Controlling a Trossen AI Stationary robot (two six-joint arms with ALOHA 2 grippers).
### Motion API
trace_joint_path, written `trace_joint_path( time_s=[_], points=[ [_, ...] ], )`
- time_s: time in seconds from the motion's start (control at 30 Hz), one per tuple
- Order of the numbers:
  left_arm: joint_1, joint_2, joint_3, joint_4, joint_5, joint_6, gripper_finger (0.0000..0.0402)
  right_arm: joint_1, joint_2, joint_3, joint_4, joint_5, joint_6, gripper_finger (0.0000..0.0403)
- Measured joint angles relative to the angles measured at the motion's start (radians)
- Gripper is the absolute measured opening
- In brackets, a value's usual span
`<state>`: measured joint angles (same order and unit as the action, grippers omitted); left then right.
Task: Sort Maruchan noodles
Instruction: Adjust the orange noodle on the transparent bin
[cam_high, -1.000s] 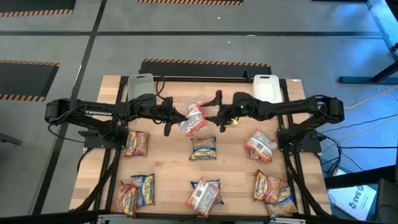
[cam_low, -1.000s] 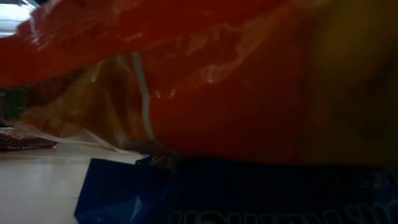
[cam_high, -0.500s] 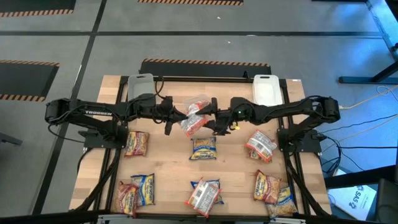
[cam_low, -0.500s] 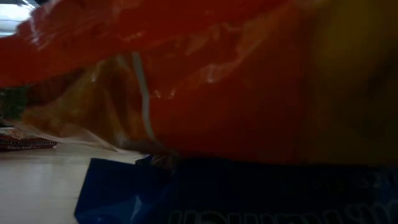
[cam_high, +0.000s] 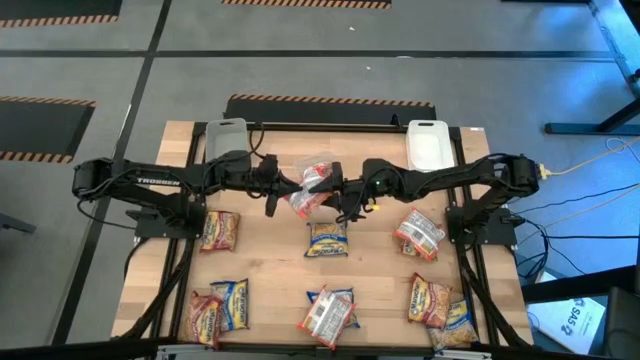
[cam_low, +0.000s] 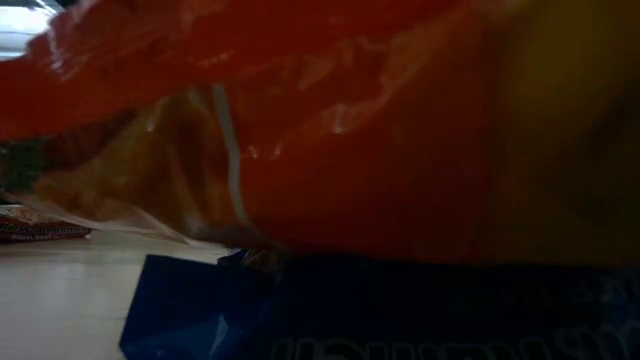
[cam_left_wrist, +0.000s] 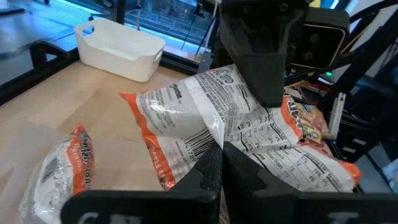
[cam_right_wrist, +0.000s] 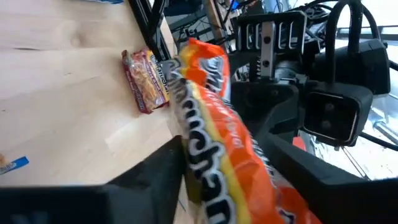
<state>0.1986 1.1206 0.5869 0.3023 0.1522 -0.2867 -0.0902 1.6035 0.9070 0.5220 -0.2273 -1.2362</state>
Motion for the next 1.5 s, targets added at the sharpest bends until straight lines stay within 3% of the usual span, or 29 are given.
trace_joint_path(
  time_s=[0.17, 0.3, 0.53, 0.63, 0.73, 0.87, 1.07, 1.5],
  points=[
    [0.000, 0.000, 0.000, 0.002, -0.018, 0.010, 0.0000, 0.000, 0.000, 0.000, -0.004, 0.007, 0.027, 0.0130],
    [0.001, -0.014, 0.000, 0.004, -0.058, 0.084, 0.0006, -0.001, 0.000, 0.000, -0.005, 0.014, 0.120, 0.0110],
    [0.025, -0.116, 0.001, -0.010, -0.373, 0.313, 0.0055, -0.007, -0.082, 0.000, -0.130, 0.014, 0.380, 0.0120],
    [0.035, -0.131, 0.001, -0.018, -0.534, 0.386, 0.0069, -0.025, -0.142, 0.000, -0.252, -0.001, 0.475, 0.0113],
    [0.057, -0.125, 0.001, -0.019, -0.610, 0.429, 0.0075, -0.065, -0.189, 0.000, -0.403, -0.031, 0.565, 0.0111],
    [0.122, -0.056, 0.001, -0.013, -0.601, 0.434, 0.0074, -0.149, -0.175, -0.002, -0.510, -0.108, 0.668, 0.0115],
    [0.251, 0.095, 0.010, 0.032, -0.525, 0.393, 0.0071, -0.209, -0.100, -0.002, -0.440, -0.131, 0.677, 0.0113],
    [0.454, 0.480, 0.268, -0.091, -0.165, 0.349, 0.0071, -0.218, 0.034, 0.000, -0.281, -0.130, 0.679, 0.0115]
  ],
)
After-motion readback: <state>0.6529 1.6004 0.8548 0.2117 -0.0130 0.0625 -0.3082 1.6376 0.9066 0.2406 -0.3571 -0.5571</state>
